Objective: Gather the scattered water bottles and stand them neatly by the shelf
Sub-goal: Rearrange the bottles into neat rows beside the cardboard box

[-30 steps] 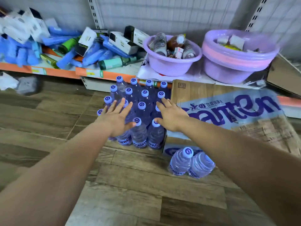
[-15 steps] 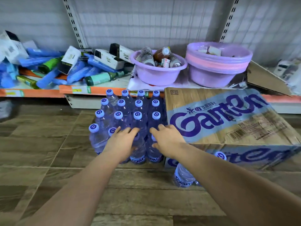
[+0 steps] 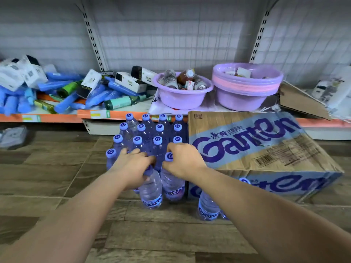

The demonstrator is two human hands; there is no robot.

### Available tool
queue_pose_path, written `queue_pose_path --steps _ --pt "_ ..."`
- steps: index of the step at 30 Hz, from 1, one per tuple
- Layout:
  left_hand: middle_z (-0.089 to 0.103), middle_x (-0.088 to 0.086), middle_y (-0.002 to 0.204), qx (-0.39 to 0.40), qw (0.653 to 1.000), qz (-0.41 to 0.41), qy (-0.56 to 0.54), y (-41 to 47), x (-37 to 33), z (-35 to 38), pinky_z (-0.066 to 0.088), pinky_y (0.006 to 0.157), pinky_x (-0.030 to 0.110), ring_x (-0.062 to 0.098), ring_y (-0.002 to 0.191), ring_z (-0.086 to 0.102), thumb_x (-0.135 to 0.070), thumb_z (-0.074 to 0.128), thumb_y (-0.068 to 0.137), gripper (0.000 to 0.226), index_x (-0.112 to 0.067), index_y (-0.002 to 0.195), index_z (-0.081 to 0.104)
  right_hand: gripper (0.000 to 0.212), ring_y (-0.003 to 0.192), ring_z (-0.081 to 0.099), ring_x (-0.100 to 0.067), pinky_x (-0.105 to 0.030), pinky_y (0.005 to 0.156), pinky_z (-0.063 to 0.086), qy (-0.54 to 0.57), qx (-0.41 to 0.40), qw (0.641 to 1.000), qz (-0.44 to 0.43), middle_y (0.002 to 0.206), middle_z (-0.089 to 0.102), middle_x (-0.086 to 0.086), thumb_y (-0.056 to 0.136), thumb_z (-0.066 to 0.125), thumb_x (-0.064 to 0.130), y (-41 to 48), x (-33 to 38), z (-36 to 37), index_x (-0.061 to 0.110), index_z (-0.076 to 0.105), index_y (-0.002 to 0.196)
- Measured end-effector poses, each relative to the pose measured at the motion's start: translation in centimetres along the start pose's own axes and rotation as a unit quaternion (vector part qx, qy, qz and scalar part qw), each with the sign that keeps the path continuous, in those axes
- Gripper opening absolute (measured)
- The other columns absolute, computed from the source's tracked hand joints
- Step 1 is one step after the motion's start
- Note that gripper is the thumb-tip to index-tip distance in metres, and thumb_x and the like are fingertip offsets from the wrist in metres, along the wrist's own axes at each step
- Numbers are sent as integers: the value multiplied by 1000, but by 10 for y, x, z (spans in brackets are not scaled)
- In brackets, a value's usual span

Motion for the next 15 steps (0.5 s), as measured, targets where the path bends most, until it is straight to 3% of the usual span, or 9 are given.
queue_pose_path --steps 3,7,10,13,15 --pt "59 -4 119 0 1000 -2 -15 -12 5 -36 35 101 39 20 120 48 -40 56 80 36 -33 114 49 24 76 52 -27 -30 62 37 26 -25 999 -8 75 54 -4 79 61 33 -10 8 -32 11 51 80" --pt "64 5 107 -21 998 -6 -56 -24 -6 -97 43 73 30 28 99 60 -37 60 76 33 -21 104 55 23 78 53 -27 -31 65 44 50 -42 998 -18 74 61 -7 78 65 32 -23 11 -85 9 59 79" --pt "58 3 89 -38 997 0 -74 -25 -18 -140 43 67 30 25 82 54 -42 64 75 34 -18 98 54 25 70 45 -23 -27 57 33 50 -54 997 -14 61 48 -1 77 67 31 -35 9 -131 15 50 68" --pt "61 5 93 -63 994 13 -86 -20 -35 -175 44 68 30 27 87 57 -46 66 74 40 -21 104 56 24 75 48 -23 -26 62 34 39 -79 996 -8 75 56 -5 76 69 33 -45 -4 -173 10 61 78" --pt "57 2 87 -85 988 19 -128 -16 -51 -194 39 64 29 25 82 54 -46 69 72 36 -24 99 57 27 79 53 -24 -25 57 35 26 -99 995 -7 90 64 -8 74 69 31 -53 -16 -200 7 66 85"
Point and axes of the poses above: each hand's wrist, its own y-axis towards the middle knuckle, its own z-axis out of the palm, x = y × z, the point moved 2 cm from there along y, towards the middle knuckle
